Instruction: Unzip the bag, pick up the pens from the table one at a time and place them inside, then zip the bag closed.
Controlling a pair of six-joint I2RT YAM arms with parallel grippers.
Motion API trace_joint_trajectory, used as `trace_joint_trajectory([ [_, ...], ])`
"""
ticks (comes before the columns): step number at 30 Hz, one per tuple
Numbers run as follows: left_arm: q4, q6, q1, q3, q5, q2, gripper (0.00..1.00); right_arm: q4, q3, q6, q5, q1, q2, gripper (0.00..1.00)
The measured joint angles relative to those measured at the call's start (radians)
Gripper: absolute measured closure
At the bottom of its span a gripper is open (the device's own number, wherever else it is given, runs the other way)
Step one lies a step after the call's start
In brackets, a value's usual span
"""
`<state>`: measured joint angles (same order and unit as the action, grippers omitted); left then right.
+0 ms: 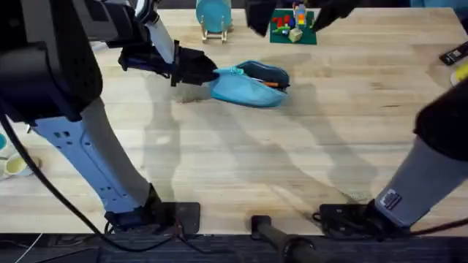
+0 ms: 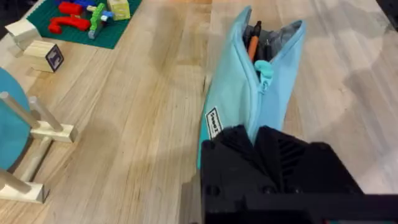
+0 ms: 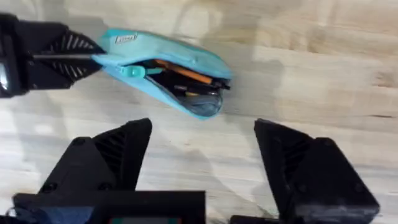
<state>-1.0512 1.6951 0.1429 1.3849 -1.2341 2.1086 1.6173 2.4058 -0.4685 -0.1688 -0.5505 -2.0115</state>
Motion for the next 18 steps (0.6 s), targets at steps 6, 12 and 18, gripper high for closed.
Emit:
trace_joint_trajectory([
  [6,0.000,0.000,0.000,0.000,0.000,0.000,0.959,0.000,0.000,-0.023,0.014,0.055,0.051,0.007],
  [12,0.000,0.000,0.000,0.000,0.000,0.000,0.959,0.000,0.000,-0.036,0.065,0.071,0.052,0.006],
  [18,0.000,0.000,0.000,0.000,0.000,0.000,0.959,0.000,-0.020,-0.068,0.095,0.073,0.054,0.009],
])
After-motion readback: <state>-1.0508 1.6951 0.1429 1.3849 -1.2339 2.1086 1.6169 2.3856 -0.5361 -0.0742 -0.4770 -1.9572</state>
